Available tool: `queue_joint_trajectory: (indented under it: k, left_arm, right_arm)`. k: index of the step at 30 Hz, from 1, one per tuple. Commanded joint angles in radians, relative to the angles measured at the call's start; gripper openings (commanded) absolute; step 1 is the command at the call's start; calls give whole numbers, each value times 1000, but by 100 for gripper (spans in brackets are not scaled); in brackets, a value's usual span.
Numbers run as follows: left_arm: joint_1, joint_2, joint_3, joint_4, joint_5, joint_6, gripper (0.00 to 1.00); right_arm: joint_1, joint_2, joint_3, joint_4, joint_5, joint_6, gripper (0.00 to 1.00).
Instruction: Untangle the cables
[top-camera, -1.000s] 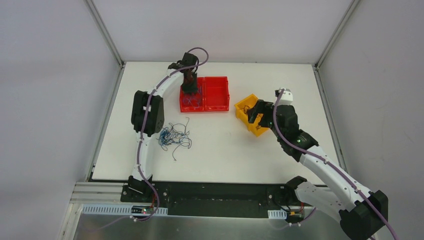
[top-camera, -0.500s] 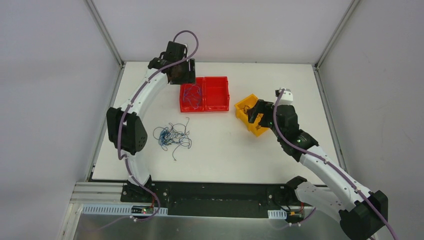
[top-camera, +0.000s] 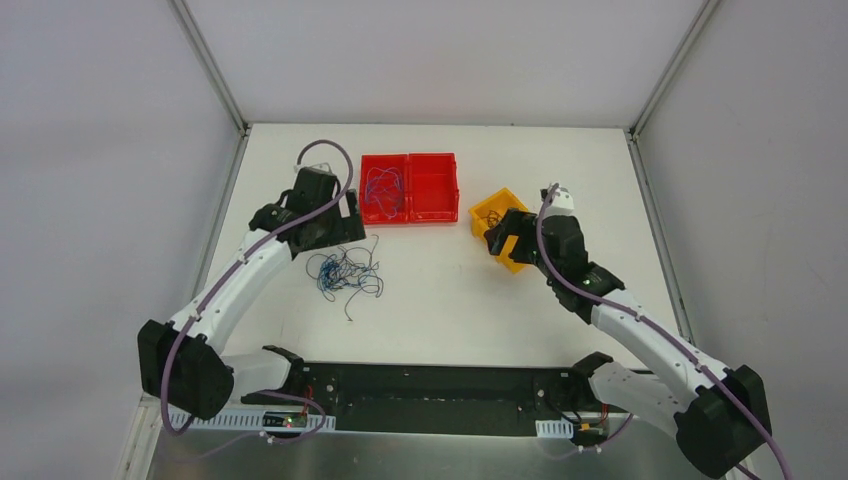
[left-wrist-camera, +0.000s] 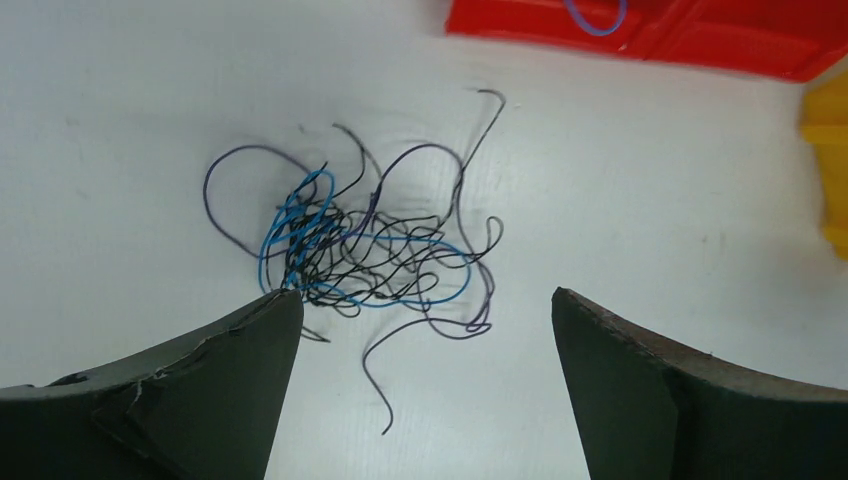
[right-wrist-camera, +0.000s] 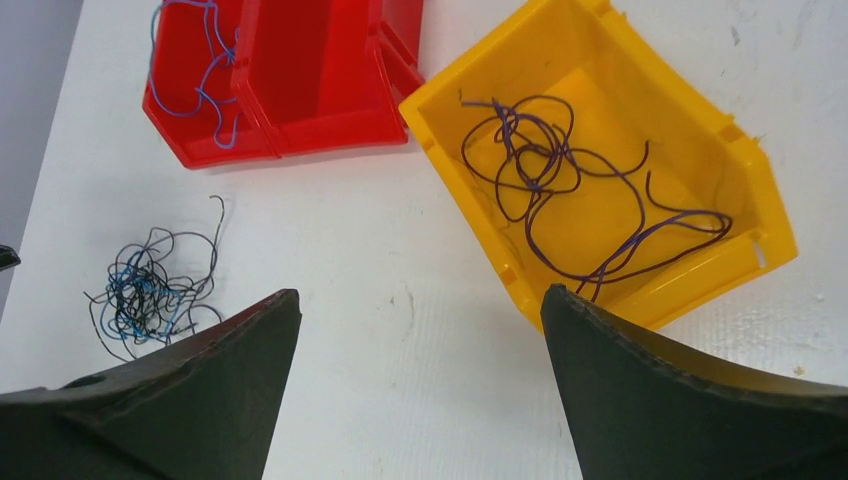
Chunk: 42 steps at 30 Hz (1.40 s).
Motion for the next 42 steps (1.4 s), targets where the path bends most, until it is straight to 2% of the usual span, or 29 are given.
queue_joint_trajectory:
  k: [1, 5, 10, 15, 18, 19, 20, 21, 22, 26, 30, 33, 38, 42]
  left_arm:
    - [-6, -62, -164, 103, -76, -117, 99]
    - [-4, -28, -202, 129, 0, -162, 88]
    - [-4, 36, -232, 131, -23, -195, 70]
    - [-4, 79, -265, 162, -36, -198, 67]
    - [-4, 122, -272, 214, 40, -196, 64]
    - [-6, 140, -268, 231, 62, -195, 56]
    - [-8, 155, -262, 243, 86, -188, 39]
    - [-12, 169, -254, 258, 111, -175, 8]
    - [-22, 174, -247, 267, 135, -169, 0]
    - [-128, 150, -213, 315, 162, -121, 0]
    - [-217, 160, -136, 328, 234, -86, 0]
    - [-231, 158, -103, 351, 334, -82, 0]
    - [-248, 85, -76, 374, 405, -62, 0]
    - [-249, 61, -62, 382, 504, -42, 0]
  right_arm:
    - [-3, 20, -47, 108, -67, 55, 94]
    - [-3, 6, -107, 180, -72, 65, 93]
    - [0, 3, -184, 280, -52, 88, 92]
    - [1, -2, -189, 282, -51, 87, 91]
    - [3, -1, -191, 285, -43, 90, 92]
    - [3, 1, -191, 287, -46, 90, 92]
    - [2, 4, -190, 289, -48, 91, 92]
    - [3, 7, -188, 289, -49, 91, 91]
    - [2, 9, -187, 289, -48, 89, 91]
    - [4, 17, -185, 296, -82, 79, 92]
    - [15, 54, -173, 334, -216, 58, 91]
    - [45, 81, -159, 342, -246, 32, 88]
    - [62, 65, -166, 345, -234, 19, 88]
    - [64, 61, -178, 389, -306, 17, 86]
